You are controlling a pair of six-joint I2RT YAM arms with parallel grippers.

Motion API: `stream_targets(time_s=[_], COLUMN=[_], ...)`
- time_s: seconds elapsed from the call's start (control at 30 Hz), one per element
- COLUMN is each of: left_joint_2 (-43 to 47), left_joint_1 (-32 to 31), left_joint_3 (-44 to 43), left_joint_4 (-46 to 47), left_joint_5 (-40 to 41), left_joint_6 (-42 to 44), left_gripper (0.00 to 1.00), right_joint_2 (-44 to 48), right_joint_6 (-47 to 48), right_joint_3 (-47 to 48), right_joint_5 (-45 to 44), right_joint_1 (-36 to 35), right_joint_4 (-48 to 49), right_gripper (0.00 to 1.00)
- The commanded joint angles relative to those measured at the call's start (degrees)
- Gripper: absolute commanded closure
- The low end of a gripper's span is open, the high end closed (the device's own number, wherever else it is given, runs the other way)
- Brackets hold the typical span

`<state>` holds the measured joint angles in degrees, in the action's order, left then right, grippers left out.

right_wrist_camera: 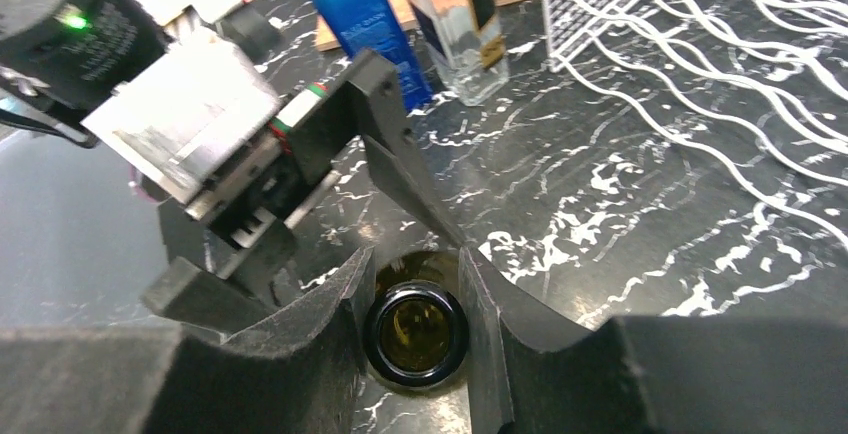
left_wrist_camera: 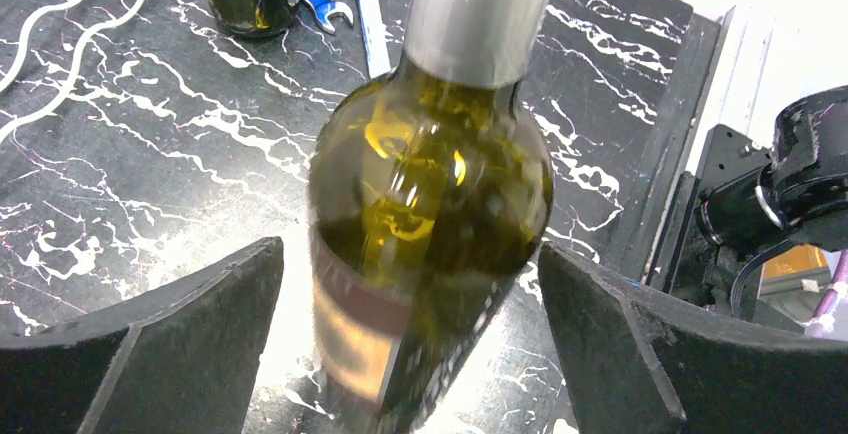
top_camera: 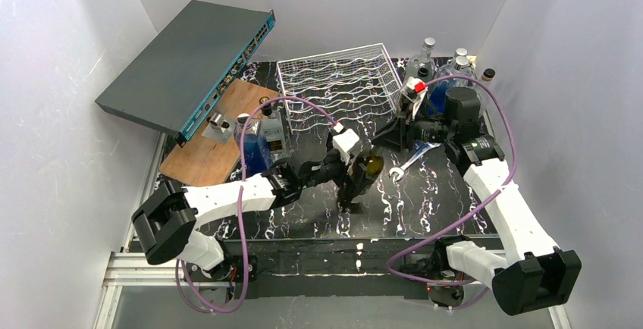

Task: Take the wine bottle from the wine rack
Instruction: Place the wine bottle at the center of the board.

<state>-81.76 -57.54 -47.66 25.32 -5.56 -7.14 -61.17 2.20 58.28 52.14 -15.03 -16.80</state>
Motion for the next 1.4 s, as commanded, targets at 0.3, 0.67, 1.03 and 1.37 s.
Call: stream_targets(time_s=[0.3,0.67,1.03,1.37], left_joint_2=[9.1,21.5,27.4,28.7], left_joint_1=[0.6,2.2,2.3,2.3], left_joint_3=[2.9,7.9,7.4,3.3], left_joint_4=[2.4,-9.5,-18.4,-29.5], left_joint_5=[0.6,-0.2,-3.3,-3.8], left_joint_6=[-2.0,-11.8,-13.4,-14.2], left_gripper=[0.02,0.02,0.02,0.02], right_joint_2=[4.8,5.9,4.3,2.8], right_joint_6=[9.6,17.5,19.5,20.0], right_joint_3=[6.4,14.4,19.1,17.9], right_joint_5=[-6.0,-14.3,-25.7,-30.0], right_joint_1=[5.9,11.9,15.3,20.9], right_joint_4=[-10.3,-22.5,-24.9,-21.5], right_gripper=[0.99,0.99,0.99,0.99])
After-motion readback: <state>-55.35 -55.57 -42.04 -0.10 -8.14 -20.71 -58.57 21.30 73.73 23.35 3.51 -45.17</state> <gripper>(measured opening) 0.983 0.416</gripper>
